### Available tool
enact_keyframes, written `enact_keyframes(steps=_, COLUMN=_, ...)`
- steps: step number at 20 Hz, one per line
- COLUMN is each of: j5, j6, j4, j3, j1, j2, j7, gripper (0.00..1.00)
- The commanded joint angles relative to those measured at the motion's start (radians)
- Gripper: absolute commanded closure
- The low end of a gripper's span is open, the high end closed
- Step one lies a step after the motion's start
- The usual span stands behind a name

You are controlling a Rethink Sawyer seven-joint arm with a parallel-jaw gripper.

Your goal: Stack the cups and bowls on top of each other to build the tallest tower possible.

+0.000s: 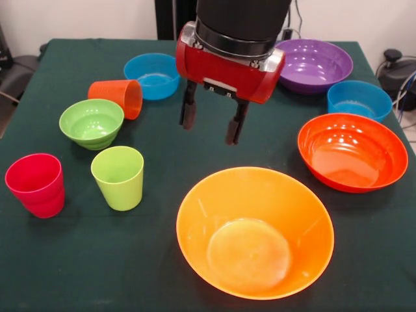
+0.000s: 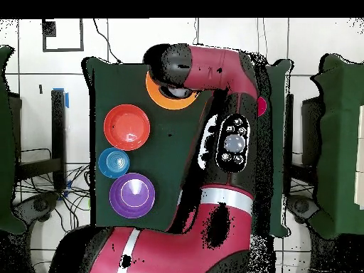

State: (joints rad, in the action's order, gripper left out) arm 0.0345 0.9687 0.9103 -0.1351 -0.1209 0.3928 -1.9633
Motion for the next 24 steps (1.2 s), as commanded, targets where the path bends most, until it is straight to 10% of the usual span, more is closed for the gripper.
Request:
enact_keyframes(steps=1, j5=0.064, j6=0.142, j4=0.06, j3=0.189, j1=-0.09, j2=0.047, j7=0.466, gripper=0.0)
enact_keyframes(steps=24, j5=0.036, j6=0.051, j4=0.182, j3=0.194, j1=-0.029, j2=0.038, j7=0.203, gripper=0.0)
